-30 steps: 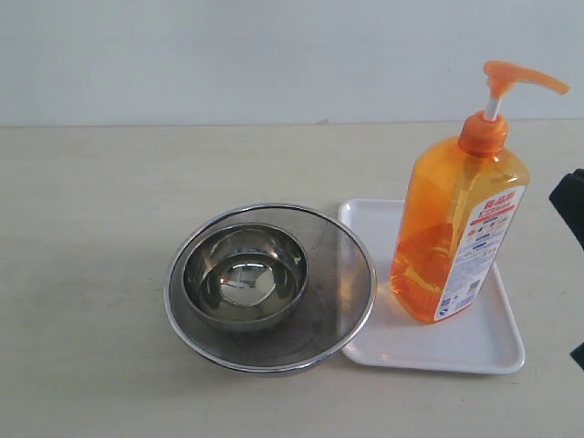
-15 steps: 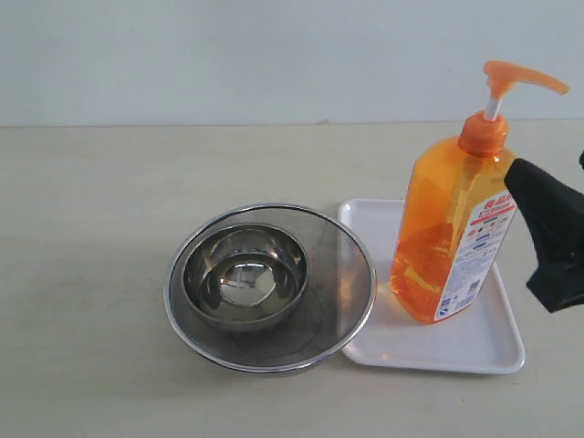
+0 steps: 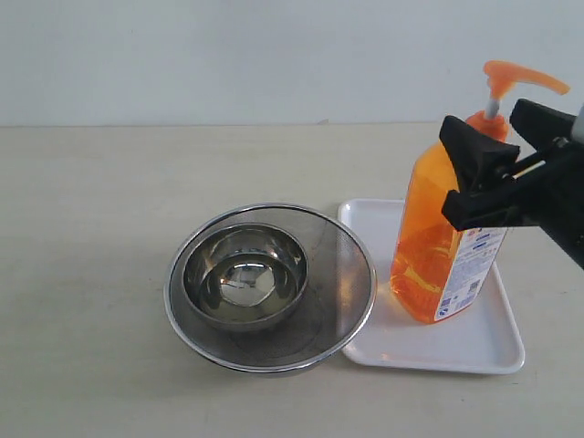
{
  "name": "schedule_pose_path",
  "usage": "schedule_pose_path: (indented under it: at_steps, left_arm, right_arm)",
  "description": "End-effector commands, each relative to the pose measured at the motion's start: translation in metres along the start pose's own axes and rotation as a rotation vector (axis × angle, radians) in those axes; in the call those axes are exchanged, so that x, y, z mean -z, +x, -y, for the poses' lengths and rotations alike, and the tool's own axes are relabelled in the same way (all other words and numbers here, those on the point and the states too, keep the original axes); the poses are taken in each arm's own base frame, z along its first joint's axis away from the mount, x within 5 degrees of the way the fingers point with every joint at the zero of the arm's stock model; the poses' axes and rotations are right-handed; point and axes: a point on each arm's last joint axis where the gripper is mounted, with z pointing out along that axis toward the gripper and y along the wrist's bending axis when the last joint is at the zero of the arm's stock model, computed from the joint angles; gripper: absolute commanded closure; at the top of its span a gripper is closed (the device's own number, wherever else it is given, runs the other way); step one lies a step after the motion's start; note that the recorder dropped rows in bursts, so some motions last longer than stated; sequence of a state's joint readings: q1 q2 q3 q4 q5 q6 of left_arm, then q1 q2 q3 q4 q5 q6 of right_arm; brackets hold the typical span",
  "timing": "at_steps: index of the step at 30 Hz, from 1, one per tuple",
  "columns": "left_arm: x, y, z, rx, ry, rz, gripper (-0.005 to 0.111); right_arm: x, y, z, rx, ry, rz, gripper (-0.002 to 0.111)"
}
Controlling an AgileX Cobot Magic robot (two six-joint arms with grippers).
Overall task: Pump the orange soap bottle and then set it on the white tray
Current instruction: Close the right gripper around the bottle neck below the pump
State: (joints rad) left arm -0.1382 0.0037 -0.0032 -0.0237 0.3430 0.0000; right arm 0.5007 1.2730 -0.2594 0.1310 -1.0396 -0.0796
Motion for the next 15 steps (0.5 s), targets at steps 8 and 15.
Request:
schedule_pose_path:
  at_steps: [8,15]
  left_arm:
    - [0.0,0.001,0.0,0.001,-0.001,0.001,0.011]
    - [0.0,0.001,0.0,0.001,-0.001,0.001,0.011]
  right_arm:
    - [-0.02,0.022,0.003,0.028,0.06,-0.063,0.053]
    - [-0.022,0.026,0.003,0.035,0.066,-0.043,0.091]
